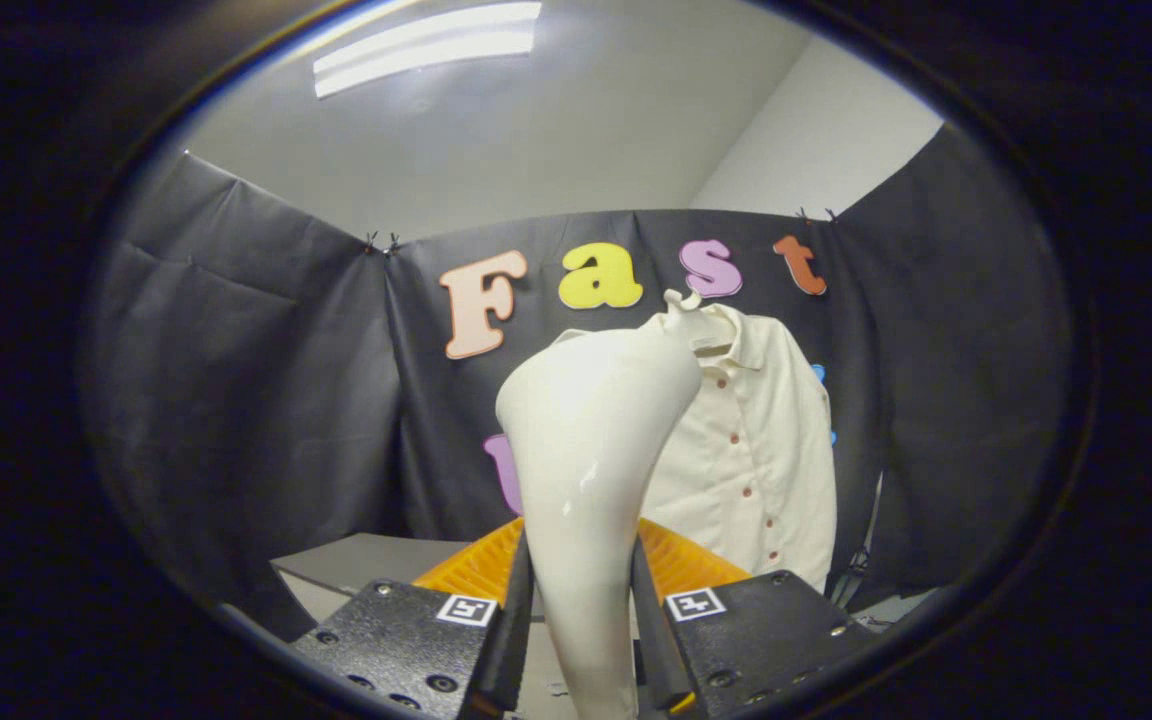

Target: Iron the clothes twice with a garment steamer, once on the left side and once on the right side.

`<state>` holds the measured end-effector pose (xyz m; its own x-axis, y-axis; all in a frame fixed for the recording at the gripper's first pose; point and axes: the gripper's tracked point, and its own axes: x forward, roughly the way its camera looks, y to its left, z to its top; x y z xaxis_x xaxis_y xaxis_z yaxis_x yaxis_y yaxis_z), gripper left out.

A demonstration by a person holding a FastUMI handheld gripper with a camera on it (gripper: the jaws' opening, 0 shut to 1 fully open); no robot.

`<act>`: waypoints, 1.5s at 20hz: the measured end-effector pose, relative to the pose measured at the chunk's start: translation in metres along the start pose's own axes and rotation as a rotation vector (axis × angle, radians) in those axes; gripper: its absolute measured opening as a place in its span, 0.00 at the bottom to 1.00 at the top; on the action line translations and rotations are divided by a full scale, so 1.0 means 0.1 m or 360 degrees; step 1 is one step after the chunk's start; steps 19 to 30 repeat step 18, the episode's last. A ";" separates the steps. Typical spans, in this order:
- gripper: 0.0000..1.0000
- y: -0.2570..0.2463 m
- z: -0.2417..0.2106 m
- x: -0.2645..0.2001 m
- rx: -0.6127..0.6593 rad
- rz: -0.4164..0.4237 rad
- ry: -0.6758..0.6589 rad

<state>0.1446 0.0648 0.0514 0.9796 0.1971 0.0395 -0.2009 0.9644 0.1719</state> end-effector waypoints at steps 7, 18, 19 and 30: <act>0.48 0.24 -0.42 -0.30 -0.0049 -0.0036 0.0062; 0.48 -0.06 -1.04 -0.98 -0.0027 -0.0282 0.0018; 0.48 -0.06 -1.04 -0.98 -0.0027 -0.0282 0.0018; 0.48 -0.06 -1.04 -0.98 -0.0027 -0.0282 0.0018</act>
